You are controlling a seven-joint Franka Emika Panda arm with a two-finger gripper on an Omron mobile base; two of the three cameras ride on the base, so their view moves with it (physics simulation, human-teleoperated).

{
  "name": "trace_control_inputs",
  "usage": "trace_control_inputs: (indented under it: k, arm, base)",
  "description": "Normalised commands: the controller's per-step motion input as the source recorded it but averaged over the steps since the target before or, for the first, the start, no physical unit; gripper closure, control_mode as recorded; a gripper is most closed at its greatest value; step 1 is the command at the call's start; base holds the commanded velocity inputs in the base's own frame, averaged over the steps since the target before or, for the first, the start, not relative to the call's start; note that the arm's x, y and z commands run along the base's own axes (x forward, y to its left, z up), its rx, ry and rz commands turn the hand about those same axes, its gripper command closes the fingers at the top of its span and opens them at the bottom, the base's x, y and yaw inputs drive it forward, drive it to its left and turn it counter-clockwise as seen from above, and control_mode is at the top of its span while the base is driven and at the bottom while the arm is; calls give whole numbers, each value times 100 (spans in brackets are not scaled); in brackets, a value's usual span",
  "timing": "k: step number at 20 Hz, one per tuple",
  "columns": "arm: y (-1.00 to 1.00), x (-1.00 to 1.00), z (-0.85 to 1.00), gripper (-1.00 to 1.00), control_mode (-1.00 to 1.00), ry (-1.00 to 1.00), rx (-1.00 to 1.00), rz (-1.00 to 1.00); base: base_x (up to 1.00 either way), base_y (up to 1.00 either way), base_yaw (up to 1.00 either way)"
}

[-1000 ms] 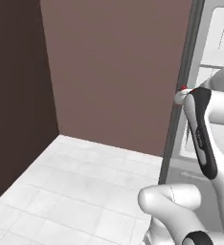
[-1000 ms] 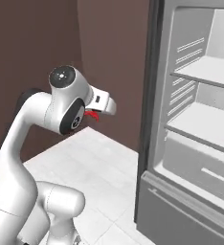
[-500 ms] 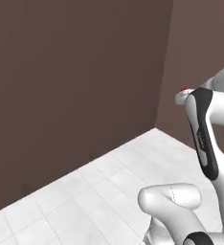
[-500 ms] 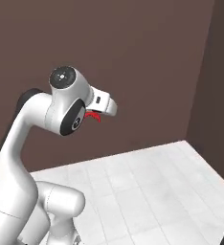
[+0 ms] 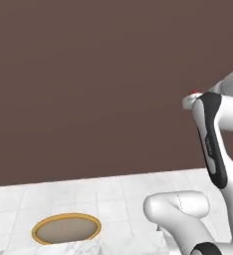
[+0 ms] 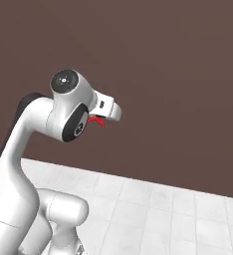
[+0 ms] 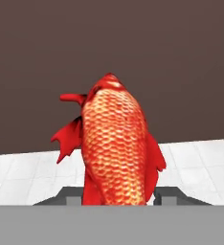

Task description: Take the cheese, fish, and corn from the fridge and place them on the plate on the dining counter to create an appetizer plate.

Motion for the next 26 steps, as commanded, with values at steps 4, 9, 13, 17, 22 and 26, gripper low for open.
trace_control_inputs:
  k: [4, 9, 13, 17, 22, 26]
  arm:
    - [0, 0, 0, 100, 100, 0, 0, 0]
    - [0, 0, 0, 100, 100, 0, 0, 0]
    - [0, 0, 0, 100, 100, 0, 0, 0]
    - [0, 0, 0, 100, 100, 0, 0, 0]
    - [0, 0, 0, 100, 100, 0, 0, 0]
    - [0, 0, 0, 100, 100, 0, 0, 0]
  base:
    - [57, -16, 82]
    - [51, -65, 70]
    - [53, -60, 72]
    - [63, -61, 71]
    - [58, -57, 64]
    - [62, -60, 45]
